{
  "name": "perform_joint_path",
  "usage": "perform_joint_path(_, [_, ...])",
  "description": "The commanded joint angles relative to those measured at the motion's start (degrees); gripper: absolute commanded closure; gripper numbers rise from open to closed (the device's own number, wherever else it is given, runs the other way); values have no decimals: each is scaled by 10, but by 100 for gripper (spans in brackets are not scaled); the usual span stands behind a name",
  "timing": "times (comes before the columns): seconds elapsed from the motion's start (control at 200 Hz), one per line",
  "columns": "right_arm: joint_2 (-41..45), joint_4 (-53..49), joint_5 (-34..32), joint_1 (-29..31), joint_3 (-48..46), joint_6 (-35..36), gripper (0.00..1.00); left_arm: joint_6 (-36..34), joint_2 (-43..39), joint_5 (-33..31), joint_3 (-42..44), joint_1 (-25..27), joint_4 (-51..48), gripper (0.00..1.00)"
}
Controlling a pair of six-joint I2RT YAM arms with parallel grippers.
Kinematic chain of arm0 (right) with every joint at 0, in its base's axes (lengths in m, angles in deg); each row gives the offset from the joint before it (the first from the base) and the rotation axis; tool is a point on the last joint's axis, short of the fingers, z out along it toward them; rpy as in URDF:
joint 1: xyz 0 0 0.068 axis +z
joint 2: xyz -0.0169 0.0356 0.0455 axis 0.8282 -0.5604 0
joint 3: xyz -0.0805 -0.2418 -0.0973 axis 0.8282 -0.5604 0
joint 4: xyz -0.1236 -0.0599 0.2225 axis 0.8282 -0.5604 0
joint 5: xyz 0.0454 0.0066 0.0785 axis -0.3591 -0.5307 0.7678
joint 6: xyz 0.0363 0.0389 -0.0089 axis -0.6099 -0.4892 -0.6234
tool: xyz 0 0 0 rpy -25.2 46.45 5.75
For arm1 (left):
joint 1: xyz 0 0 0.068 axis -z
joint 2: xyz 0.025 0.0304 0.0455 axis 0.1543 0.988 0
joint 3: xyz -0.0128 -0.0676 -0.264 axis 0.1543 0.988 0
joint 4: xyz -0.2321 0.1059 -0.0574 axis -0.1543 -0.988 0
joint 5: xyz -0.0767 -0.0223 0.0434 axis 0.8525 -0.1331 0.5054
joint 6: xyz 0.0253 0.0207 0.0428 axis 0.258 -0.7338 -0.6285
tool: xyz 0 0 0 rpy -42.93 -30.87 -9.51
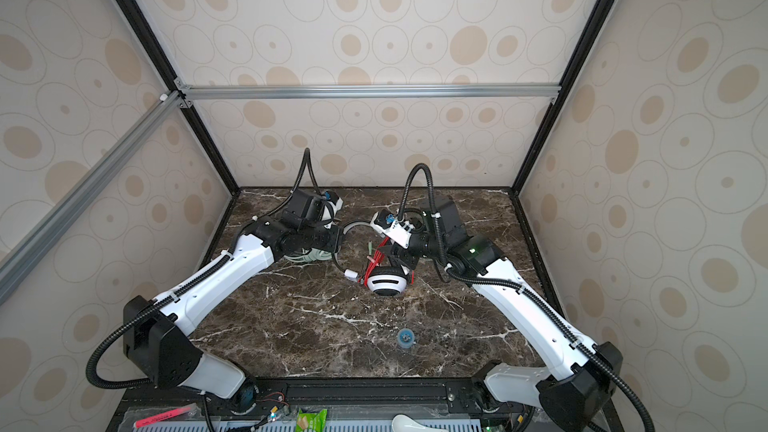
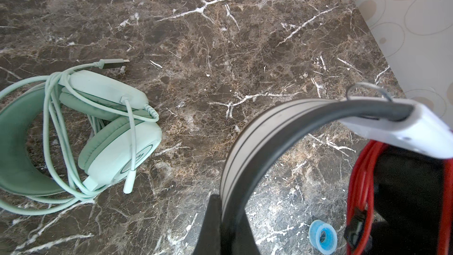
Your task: Wrap the headphones
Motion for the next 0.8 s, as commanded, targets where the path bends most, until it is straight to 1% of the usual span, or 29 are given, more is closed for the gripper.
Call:
perform_joint_path(0.0, [21,22,-31,-5,10,-23,50,20,7,-5,-43,-2,13,100])
perform_joint_path(0.05, [26,32,-50,-11,7,-39,48,31,15,-16,-47,-2,15,100])
perform_joint_path(0.15, [41,53,-68,-41,-10,-97,37,63,34,-31,-50,-2,34,100])
perform_joint_path(0.245, [48,51,-86,-67,-24,-144,33,92,57,-44,-56,-2,57,100])
perform_joint_path(0.32, [54,45,-111,-76,-36,-165,30,105,87,-53,-74,-2,65,100])
perform_joint_path(0.46, [60,32,-175,-83,-49,-199,26,119,148,-56,-109,-3,82,100])
perform_joint_path(0.675, [92,43,-188,-84,-81,-217,23,124,237,-53,-155,-14,89,100])
perform_joint_path(0.795, [117,52,-219,-84,-107,-238,22,119,268,-58,-171,-24,89,100])
